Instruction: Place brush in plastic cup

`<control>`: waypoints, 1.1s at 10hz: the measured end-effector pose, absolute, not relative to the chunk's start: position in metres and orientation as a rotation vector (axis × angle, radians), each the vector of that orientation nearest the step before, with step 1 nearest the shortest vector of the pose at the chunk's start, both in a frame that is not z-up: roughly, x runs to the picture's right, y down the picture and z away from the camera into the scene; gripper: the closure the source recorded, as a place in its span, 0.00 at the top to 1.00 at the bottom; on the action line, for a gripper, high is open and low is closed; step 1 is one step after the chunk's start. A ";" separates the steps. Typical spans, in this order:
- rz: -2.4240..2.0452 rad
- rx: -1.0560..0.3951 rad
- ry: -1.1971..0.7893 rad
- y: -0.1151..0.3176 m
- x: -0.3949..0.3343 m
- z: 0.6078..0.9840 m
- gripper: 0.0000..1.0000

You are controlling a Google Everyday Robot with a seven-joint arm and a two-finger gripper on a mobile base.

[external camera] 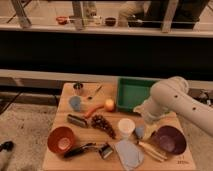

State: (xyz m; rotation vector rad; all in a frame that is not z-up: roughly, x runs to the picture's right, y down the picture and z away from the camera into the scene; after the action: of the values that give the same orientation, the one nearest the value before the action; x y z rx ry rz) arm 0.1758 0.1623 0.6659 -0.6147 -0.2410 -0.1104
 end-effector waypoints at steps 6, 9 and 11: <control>-0.074 -0.625 -0.281 0.179 0.167 0.660 0.80; -0.050 -0.626 -0.303 0.185 0.155 0.658 0.80; -0.044 -0.626 -0.326 0.190 0.143 0.656 0.80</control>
State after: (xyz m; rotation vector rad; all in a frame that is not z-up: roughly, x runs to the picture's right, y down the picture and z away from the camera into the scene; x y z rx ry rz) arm 0.1431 0.1903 0.6561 -0.6263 -0.3260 -0.0437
